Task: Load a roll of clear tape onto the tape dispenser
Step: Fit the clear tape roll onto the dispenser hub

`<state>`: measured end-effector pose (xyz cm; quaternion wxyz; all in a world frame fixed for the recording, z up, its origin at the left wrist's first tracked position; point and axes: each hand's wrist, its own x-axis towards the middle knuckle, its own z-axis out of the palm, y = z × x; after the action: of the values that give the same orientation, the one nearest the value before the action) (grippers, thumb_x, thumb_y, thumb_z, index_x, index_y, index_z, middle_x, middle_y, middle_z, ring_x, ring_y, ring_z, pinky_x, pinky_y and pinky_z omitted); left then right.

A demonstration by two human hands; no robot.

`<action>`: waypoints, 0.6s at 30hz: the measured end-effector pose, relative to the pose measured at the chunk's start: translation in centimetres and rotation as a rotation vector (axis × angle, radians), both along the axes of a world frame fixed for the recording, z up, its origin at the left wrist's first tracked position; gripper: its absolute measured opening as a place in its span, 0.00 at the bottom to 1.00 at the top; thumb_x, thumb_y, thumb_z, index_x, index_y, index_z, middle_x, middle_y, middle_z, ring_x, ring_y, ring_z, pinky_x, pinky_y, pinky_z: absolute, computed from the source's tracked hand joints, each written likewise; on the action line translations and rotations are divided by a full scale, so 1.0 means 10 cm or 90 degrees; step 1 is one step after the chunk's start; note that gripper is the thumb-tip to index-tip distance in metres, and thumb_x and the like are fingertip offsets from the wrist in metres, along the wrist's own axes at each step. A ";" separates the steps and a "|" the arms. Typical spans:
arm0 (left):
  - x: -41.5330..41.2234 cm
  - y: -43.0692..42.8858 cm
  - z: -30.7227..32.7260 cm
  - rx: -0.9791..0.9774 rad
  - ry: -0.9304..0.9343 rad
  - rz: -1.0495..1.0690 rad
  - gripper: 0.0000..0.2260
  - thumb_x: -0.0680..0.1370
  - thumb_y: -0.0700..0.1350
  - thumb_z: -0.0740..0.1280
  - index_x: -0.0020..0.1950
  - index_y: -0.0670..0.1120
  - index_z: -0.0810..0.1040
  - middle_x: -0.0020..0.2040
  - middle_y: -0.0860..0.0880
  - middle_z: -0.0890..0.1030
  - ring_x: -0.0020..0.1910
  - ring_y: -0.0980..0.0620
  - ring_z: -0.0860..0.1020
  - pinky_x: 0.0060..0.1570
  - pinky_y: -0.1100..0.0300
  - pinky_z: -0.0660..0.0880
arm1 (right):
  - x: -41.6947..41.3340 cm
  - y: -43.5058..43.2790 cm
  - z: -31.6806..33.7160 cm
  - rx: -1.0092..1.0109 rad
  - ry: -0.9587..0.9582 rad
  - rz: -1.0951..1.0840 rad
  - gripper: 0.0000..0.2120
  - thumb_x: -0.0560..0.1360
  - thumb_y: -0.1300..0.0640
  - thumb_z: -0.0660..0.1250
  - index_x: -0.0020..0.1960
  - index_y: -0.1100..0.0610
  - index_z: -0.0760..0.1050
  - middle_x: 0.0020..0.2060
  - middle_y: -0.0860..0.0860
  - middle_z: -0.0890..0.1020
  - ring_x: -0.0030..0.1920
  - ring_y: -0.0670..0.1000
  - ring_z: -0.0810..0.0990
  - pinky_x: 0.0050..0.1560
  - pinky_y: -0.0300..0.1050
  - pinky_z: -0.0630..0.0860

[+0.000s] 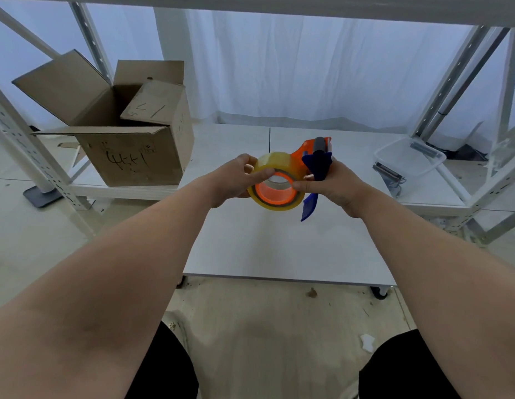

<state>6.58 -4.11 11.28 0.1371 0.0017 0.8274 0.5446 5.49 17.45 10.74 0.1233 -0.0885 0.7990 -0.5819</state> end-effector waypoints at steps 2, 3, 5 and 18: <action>0.01 0.02 0.00 0.004 0.008 -0.011 0.25 0.75 0.55 0.67 0.67 0.45 0.65 0.63 0.45 0.72 0.57 0.47 0.78 0.57 0.54 0.76 | 0.02 0.00 0.02 -0.014 0.022 -0.016 0.29 0.67 0.66 0.76 0.63 0.55 0.68 0.54 0.49 0.78 0.50 0.46 0.78 0.44 0.36 0.75; 0.01 0.04 0.02 0.008 0.012 -0.010 0.26 0.75 0.56 0.67 0.67 0.46 0.65 0.63 0.45 0.72 0.57 0.47 0.78 0.57 0.54 0.76 | 0.03 0.00 0.03 -0.017 0.041 -0.023 0.29 0.67 0.67 0.75 0.63 0.54 0.68 0.53 0.47 0.78 0.50 0.44 0.77 0.43 0.35 0.75; 0.01 0.06 0.07 0.028 0.007 0.009 0.26 0.75 0.62 0.62 0.65 0.47 0.64 0.63 0.46 0.73 0.56 0.48 0.78 0.55 0.54 0.77 | 0.04 -0.02 0.06 -0.013 0.078 -0.028 0.31 0.66 0.68 0.76 0.64 0.53 0.68 0.52 0.46 0.77 0.50 0.43 0.77 0.43 0.33 0.75; -0.01 0.06 0.15 0.085 -0.023 0.038 0.16 0.78 0.58 0.60 0.61 0.51 0.67 0.51 0.53 0.75 0.50 0.50 0.78 0.47 0.55 0.78 | -0.04 0.00 0.02 -0.068 0.078 -0.028 0.36 0.64 0.60 0.78 0.68 0.57 0.67 0.61 0.53 0.78 0.61 0.54 0.77 0.56 0.47 0.78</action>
<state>6.47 -3.56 12.81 0.1355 -0.0237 0.7863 0.6024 5.14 17.49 10.98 0.0566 -0.1124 0.7744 -0.6201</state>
